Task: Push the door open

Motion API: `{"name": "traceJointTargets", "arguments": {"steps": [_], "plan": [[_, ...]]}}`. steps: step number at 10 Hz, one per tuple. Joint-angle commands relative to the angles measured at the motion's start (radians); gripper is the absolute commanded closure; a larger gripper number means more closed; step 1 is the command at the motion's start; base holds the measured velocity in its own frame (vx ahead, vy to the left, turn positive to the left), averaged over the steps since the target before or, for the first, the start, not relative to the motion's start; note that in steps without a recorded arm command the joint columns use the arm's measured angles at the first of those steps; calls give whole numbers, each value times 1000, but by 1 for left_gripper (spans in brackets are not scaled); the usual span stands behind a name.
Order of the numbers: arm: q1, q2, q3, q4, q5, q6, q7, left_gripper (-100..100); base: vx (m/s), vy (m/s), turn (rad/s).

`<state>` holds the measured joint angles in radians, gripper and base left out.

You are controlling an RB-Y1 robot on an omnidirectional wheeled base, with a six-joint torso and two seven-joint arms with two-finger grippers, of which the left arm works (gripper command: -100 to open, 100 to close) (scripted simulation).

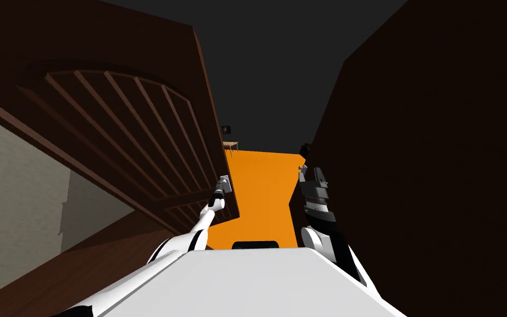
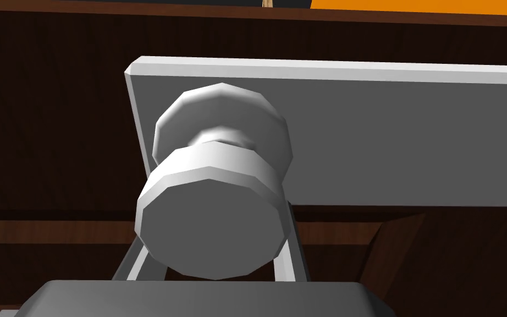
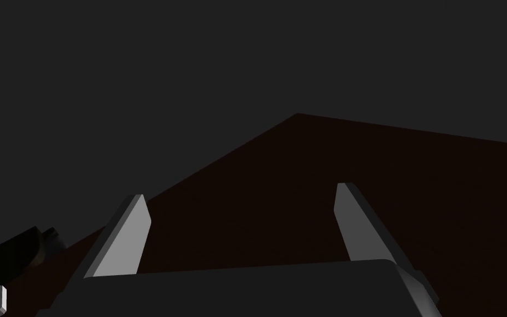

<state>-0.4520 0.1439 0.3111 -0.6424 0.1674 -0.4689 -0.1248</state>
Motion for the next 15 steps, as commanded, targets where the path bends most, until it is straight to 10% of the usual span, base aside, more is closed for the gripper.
{"name": "traceJointTargets", "arguments": {"steps": [1, 15], "plan": [[5, 2, 19, -7, 18, -3, -21, 100, 170, -27, -26], [97, 26, 227, -119, 208, 11, -220, 100, 179, -10, -45]]}}
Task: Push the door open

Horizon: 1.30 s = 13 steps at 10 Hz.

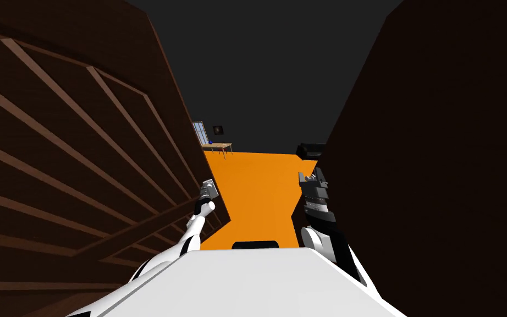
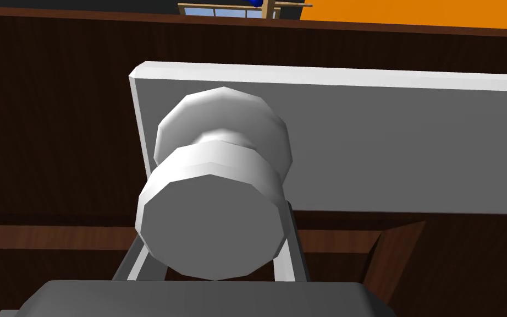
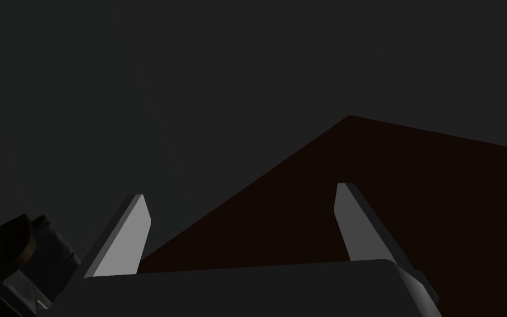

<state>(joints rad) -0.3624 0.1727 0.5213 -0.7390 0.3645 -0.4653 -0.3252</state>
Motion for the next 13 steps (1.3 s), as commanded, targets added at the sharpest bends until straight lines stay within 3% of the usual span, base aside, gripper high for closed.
{"name": "traceJointTargets", "arguments": {"steps": [1, 2, 7, 13], "plan": [[11, -2, 25, -28, 19, 8, -28, 100, 129, -29, -30], [23, 2, 52, -42, 43, 10, -53, 100, 175, -17, -66], [55, 10, 124, -81, 108, 14, -122, 100, 184, -5, -34], [82, 17, 185, -114, 165, 19, -182, 100, 145, 5, -22]]}}
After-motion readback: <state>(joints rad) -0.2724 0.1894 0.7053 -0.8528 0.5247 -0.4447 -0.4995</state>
